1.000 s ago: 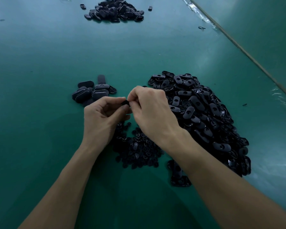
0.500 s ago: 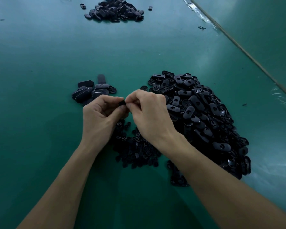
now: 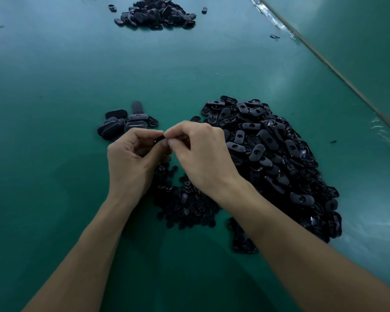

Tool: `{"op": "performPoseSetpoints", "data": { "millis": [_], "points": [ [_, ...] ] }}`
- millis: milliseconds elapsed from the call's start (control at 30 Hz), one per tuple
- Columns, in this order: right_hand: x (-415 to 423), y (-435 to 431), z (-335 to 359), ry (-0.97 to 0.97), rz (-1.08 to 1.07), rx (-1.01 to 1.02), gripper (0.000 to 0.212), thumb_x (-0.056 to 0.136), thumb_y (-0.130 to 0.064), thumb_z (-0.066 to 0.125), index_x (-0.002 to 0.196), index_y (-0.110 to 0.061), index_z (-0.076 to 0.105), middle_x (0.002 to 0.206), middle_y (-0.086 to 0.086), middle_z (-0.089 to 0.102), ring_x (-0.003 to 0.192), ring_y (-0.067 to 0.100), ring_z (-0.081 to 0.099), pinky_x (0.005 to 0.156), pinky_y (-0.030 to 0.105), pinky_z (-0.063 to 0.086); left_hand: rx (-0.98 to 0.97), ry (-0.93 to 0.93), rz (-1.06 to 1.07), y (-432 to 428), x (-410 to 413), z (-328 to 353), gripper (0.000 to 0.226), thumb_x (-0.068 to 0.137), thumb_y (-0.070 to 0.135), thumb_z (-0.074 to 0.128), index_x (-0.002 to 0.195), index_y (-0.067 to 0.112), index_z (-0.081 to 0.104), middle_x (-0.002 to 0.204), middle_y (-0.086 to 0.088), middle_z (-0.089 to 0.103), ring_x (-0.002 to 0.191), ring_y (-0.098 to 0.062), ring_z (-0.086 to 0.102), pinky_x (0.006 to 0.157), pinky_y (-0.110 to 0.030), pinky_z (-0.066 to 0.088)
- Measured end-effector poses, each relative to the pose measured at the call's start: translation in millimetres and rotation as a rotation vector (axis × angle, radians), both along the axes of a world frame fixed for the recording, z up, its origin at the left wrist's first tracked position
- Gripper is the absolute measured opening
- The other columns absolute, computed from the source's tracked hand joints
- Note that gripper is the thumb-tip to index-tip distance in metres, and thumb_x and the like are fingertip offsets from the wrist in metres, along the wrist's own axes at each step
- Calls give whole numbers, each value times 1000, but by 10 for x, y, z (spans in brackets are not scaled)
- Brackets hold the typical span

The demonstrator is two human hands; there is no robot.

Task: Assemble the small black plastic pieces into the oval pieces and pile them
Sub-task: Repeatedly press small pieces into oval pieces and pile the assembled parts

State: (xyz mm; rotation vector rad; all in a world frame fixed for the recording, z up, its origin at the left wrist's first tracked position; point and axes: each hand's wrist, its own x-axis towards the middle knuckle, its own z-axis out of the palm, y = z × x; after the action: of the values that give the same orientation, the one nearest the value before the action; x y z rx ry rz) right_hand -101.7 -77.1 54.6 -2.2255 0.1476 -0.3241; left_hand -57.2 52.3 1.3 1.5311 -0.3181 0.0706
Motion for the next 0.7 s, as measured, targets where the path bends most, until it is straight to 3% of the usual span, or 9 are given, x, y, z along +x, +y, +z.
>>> {"op": "performPoseSetpoints", "data": {
  "millis": [100,367,467,700],
  "points": [
    [30,-46,15,-2,14,11,16,93,-6,66,104,-12,77,91,-1,76,79,4,69,76,9,53,-59,41,-30,6,-1,4,14,82,13,77,94,16,71,83,2,77,71,-16,73,70,-28,61],
    [68,-73,-11,23,13,-75,16,89,-9,65,98,-16,76,85,-2,73,74,5,68,73,22,59,-59,73,-65,3,1,-4,15,85,7,75,99,11,71,87,-3,78,76,-19,75,74,-30,62],
    [69,-76,-23,29,5,-74,15,88,-10,66,96,-17,76,83,-4,72,73,4,67,72,23,59,-52,79,-76,0,-3,-6,15,86,5,74,98,12,71,87,-1,78,76,-15,75,73,-24,60],
    [71,-85,-26,10,-3,-28,14,90,-8,65,97,-14,75,81,-4,72,73,3,66,73,16,55,-94,144,-83,4,12,3,15,88,0,72,97,12,72,86,-3,78,78,-17,74,74,-27,61]
  ]
}}
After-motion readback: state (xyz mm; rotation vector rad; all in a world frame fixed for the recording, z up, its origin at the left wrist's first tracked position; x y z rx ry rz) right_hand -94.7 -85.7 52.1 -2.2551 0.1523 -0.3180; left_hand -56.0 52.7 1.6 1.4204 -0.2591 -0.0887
